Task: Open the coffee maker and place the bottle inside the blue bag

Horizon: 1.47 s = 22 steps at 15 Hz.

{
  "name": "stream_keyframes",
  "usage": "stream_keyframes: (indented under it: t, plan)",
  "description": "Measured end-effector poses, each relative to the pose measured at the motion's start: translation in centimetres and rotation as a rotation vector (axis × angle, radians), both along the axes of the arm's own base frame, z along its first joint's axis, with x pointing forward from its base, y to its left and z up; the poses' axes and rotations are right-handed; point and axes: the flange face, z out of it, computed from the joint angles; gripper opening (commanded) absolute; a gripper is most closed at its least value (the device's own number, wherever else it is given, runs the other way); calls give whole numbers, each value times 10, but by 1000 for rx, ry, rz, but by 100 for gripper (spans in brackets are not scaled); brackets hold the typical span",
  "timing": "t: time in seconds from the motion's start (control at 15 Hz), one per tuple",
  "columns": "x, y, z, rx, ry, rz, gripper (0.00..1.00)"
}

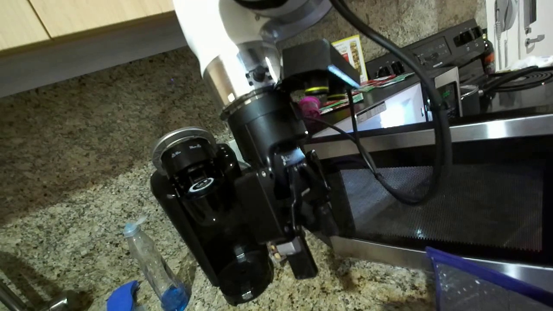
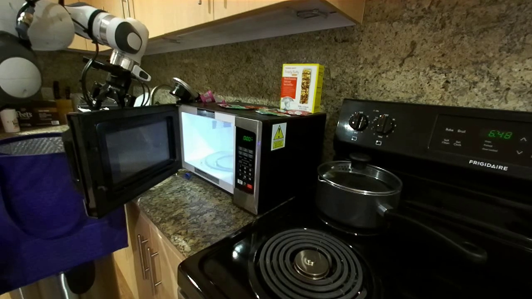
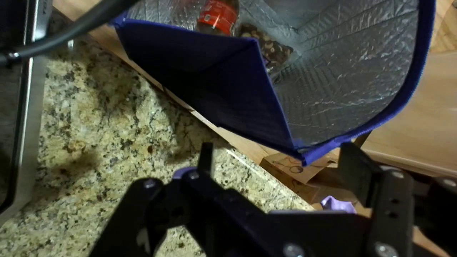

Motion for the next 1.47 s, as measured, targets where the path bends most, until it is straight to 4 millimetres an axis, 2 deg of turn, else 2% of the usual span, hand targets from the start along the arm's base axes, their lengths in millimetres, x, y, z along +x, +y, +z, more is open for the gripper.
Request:
stream_keyframes:
  t: [0.2, 0.47, 0.67, 1.0, 1.2, 1.47]
  plan:
    - [14, -2, 29, 68, -117, -47, 100]
    - [30, -21, 101, 174, -298, -131, 100]
    - [36, -45, 157, 195, -443, -213, 100]
    - [42, -102, 224, 131, -587, -397, 100]
    - [40, -138, 247, 55, -600, -519, 100]
    - [26, -167, 252, -84, -509, -611, 100]
